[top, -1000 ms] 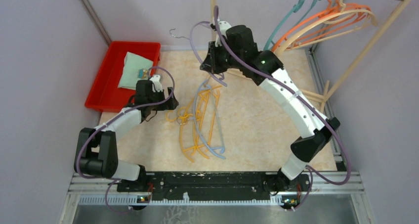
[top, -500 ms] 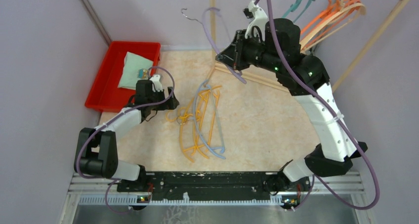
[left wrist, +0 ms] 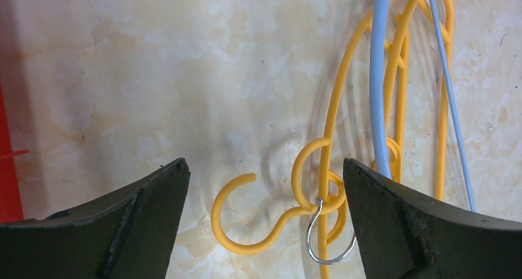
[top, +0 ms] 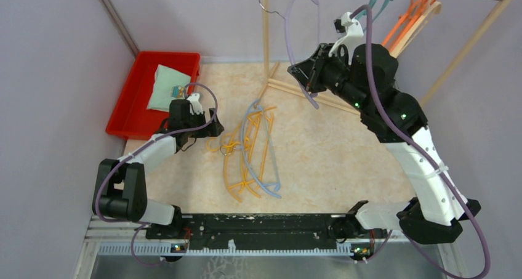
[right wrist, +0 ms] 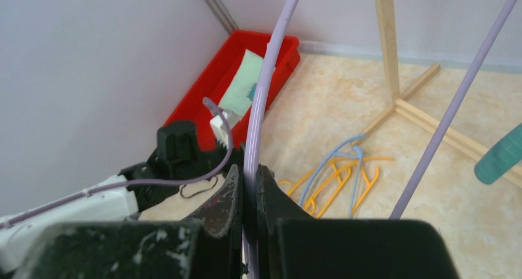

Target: Organize the hangers

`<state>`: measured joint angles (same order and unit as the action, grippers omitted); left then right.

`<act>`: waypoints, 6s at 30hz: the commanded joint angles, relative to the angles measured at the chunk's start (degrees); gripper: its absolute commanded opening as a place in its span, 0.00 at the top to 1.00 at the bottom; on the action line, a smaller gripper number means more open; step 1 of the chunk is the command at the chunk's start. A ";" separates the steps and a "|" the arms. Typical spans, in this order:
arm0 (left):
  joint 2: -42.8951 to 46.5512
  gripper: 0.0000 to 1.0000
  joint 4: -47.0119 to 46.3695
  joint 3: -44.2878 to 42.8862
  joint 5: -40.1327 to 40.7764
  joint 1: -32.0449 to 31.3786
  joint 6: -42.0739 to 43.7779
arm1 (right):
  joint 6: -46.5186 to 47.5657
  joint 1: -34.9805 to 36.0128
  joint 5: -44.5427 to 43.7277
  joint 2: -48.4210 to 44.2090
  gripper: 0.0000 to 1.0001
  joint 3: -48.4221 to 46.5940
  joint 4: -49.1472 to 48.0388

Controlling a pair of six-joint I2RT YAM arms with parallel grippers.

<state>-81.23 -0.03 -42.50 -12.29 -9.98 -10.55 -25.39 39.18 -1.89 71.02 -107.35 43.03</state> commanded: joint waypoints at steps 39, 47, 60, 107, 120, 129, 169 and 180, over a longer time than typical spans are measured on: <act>4.74 0.01 1.93 1.79 3.03 0.31 3.42 | -2.70 -7.80 -10.42 10.61 1.00 16.19 -55.05; 4.75 0.01 1.57 1.90 3.19 0.38 3.31 | -3.74 -7.80 -9.73 9.75 1.00 17.57 -55.04; 4.33 0.01 1.74 1.90 3.41 0.31 3.45 | -3.16 -8.47 -12.03 13.70 1.00 15.40 -53.53; 3.99 0.01 1.00 2.60 4.09 1.19 3.44 | -8.51 -9.29 -10.37 17.40 0.17 16.22 -47.89; 3.81 0.00 0.73 2.44 4.41 1.28 2.97 | 3.93 -7.48 -12.50 2.96 0.10 21.00 -35.88; 3.41 0.00 0.81 2.26 4.44 1.28 2.76 | 12.98 0.11 -19.61 -4.71 0.12 25.99 -20.30; 2.05 0.00 0.29 3.10 3.40 1.63 0.94 | 17.12 15.00 18.28 33.00 0.45 35.13 -19.91; 2.63 0.00 0.36 3.74 3.57 1.63 0.70 | 16.99 14.97 15.81 36.35 0.56 40.61 -23.70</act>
<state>-79.50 1.28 -39.46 -9.15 -8.60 -9.26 -8.54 53.82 14.20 105.84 -66.83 22.81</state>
